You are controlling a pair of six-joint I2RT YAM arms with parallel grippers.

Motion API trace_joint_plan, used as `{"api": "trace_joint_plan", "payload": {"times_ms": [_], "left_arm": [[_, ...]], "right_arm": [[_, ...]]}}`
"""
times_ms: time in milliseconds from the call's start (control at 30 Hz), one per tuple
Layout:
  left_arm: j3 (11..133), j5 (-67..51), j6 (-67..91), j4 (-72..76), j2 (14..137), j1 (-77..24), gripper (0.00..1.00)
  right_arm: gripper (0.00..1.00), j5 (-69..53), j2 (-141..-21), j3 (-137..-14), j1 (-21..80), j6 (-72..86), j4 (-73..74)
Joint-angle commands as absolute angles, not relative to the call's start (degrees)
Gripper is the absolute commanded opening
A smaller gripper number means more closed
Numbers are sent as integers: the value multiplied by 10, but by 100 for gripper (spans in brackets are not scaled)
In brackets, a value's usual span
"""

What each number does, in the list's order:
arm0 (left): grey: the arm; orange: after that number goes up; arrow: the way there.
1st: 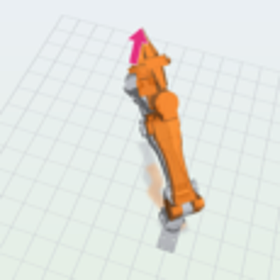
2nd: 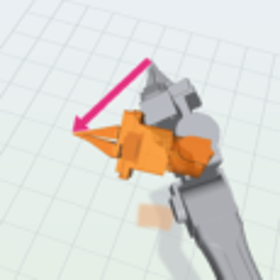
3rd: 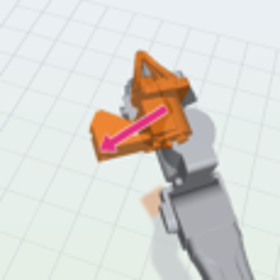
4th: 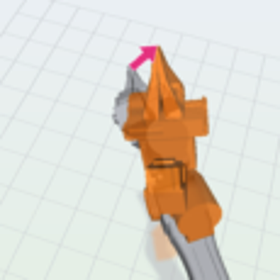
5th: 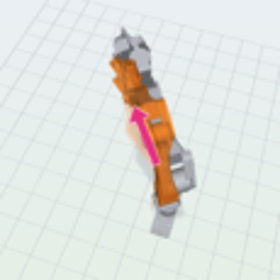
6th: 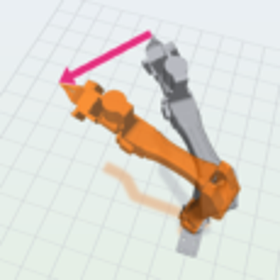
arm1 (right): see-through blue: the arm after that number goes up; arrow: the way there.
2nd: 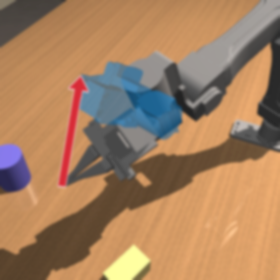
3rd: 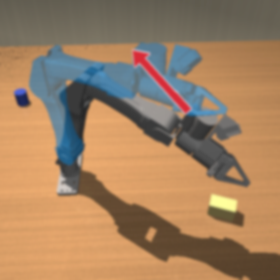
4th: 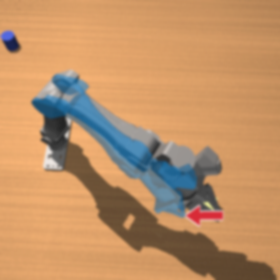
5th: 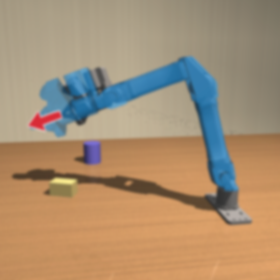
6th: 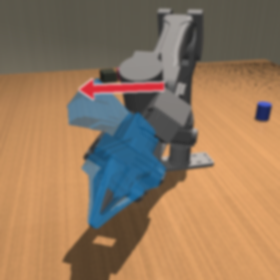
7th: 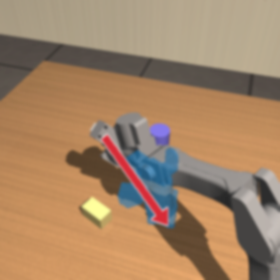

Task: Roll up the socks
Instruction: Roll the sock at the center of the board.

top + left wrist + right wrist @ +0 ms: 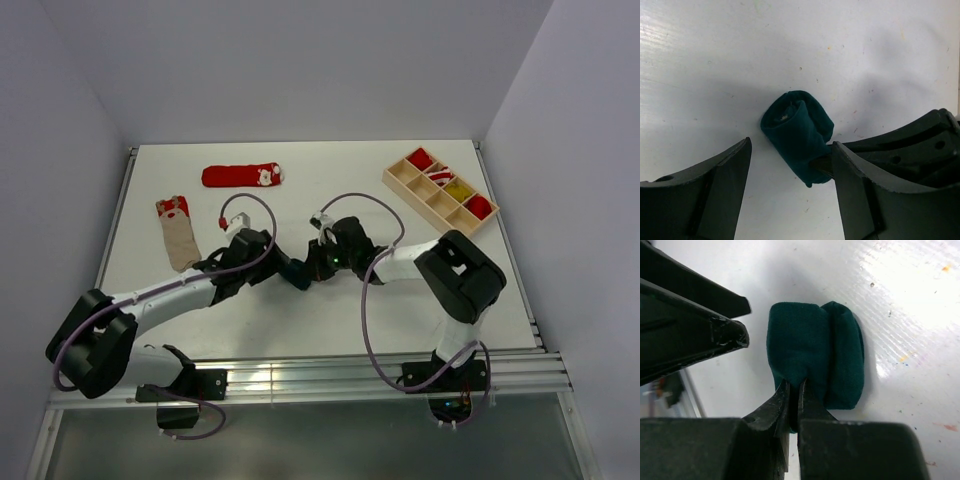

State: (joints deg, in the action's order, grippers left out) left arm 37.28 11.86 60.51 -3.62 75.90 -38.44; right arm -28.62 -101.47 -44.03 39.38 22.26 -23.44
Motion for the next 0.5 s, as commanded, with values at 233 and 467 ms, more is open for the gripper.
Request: {"api": "trace_joint_plan", "payload": {"times_ms": [233,467], "left_arm": [[354,105,648,63,817,-385,70],[353,120,664,74,843,-399,69]], "right_arm": [[0,-421,-1087,-449,348,323,-252],[0,-450,-1122,-446,332,380,-286]]}}
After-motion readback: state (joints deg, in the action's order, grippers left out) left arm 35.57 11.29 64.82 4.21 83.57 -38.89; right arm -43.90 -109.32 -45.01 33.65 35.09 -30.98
